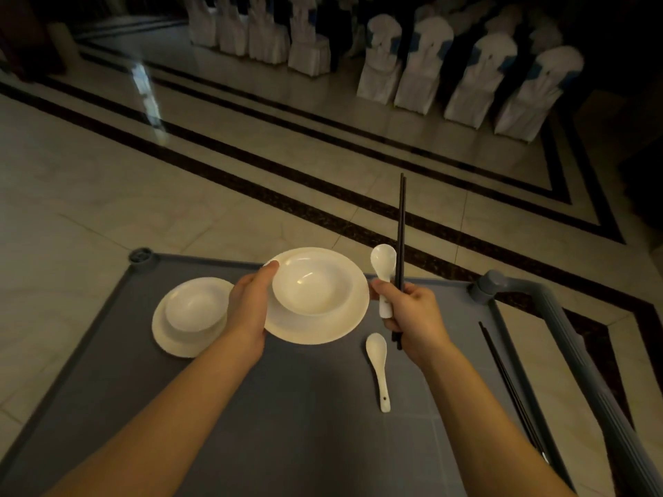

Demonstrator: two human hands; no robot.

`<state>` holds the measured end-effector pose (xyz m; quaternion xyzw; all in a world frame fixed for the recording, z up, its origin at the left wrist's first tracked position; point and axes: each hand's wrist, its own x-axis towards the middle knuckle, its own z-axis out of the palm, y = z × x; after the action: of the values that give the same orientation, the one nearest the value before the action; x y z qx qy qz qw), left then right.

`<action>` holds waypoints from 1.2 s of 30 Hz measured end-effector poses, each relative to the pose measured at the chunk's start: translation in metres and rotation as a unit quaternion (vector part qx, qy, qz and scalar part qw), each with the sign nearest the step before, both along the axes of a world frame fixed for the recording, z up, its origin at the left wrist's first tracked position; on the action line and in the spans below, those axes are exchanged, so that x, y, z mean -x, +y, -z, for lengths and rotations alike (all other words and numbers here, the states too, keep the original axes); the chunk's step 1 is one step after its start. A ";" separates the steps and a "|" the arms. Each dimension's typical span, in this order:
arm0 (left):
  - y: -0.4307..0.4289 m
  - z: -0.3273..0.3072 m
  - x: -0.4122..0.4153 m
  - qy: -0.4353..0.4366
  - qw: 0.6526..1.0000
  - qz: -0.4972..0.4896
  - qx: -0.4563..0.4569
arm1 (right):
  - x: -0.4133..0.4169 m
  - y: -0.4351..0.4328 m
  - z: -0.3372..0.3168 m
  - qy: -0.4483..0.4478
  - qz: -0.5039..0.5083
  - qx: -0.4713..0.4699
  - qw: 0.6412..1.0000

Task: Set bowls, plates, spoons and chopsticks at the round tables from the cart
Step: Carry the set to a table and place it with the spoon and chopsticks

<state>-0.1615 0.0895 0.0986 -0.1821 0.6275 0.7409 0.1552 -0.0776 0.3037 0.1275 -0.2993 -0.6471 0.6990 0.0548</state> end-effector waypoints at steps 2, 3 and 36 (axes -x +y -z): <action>-0.009 -0.013 0.005 0.009 1.000 -0.003 -0.004 | 0.009 -0.012 -0.014 0.010 -0.007 0.007 1.000; -0.015 -0.019 0.008 0.013 1.000 -0.004 -0.009 | 0.013 -0.018 -0.021 0.014 -0.014 0.009 1.000; -0.293 -0.215 -0.103 0.152 0.893 -0.414 0.096 | 0.098 -0.317 -0.178 0.196 -0.426 -0.029 0.883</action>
<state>-0.0587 -0.2039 0.3133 -0.3241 0.5791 0.6933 -0.2810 -0.1753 -0.0135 0.3055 0.1501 -0.7083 0.6802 -0.1142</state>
